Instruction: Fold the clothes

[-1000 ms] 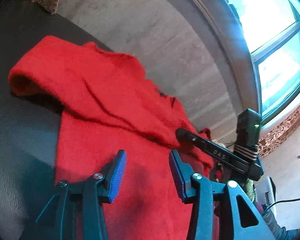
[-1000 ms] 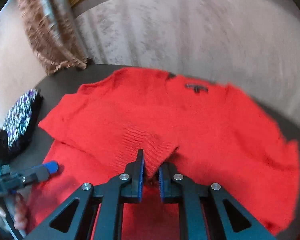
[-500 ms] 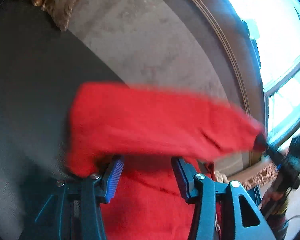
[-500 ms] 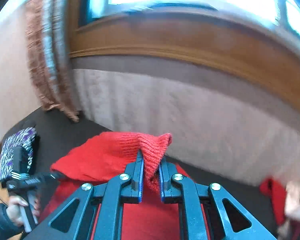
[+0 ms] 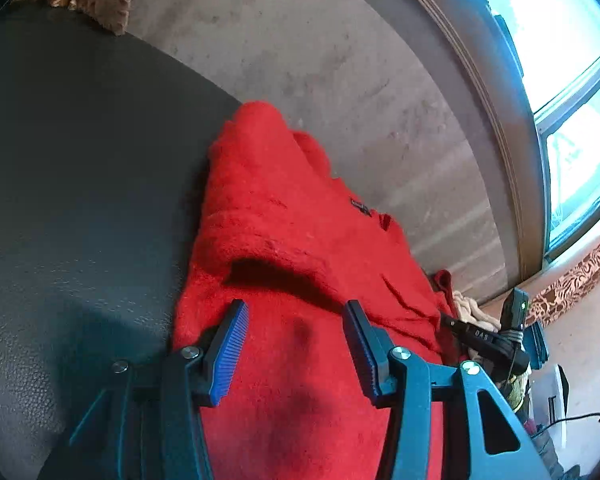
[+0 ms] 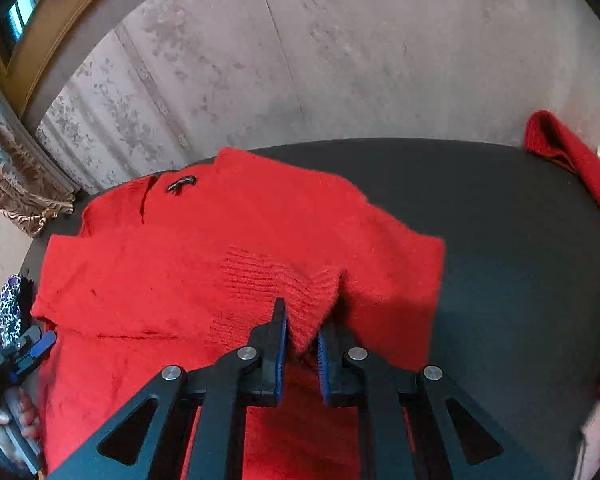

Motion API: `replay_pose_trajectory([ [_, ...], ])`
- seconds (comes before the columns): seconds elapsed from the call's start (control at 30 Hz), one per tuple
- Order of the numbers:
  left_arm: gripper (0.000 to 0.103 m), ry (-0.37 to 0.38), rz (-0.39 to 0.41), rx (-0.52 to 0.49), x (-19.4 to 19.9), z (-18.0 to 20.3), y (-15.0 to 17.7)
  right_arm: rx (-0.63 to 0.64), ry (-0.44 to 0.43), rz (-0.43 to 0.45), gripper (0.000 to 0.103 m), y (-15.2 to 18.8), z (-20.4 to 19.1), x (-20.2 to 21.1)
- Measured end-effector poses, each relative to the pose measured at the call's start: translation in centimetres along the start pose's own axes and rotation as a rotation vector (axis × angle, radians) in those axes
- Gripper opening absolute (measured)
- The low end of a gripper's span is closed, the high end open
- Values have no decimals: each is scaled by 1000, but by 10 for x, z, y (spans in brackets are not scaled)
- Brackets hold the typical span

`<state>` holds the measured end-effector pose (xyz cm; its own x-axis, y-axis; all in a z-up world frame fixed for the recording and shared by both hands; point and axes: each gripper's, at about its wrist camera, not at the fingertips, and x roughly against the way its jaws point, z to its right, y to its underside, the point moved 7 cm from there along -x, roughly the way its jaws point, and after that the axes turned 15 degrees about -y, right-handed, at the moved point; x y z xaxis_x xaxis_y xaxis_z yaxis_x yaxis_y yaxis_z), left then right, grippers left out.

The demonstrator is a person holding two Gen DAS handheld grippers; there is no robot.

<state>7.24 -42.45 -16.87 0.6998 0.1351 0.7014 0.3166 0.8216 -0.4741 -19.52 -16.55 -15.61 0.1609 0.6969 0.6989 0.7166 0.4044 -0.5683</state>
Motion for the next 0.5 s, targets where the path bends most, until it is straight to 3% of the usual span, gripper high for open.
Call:
replay_pose_trajectory([
  [0.2,58,186,18,271,-1,-10,-23,26,-13,5,15,-1,-5,6],
  [0.3,60,198,52,353,-6,-11,-29,7,-14,4,15,2,2,4],
  [0.4,59,151,97,414,-8,-21,-36,16,-11,43,15,-1,0,15],
  [0.5,53,-8,183,317,1,-18,-40,34,38,78,15,-6,2,30],
])
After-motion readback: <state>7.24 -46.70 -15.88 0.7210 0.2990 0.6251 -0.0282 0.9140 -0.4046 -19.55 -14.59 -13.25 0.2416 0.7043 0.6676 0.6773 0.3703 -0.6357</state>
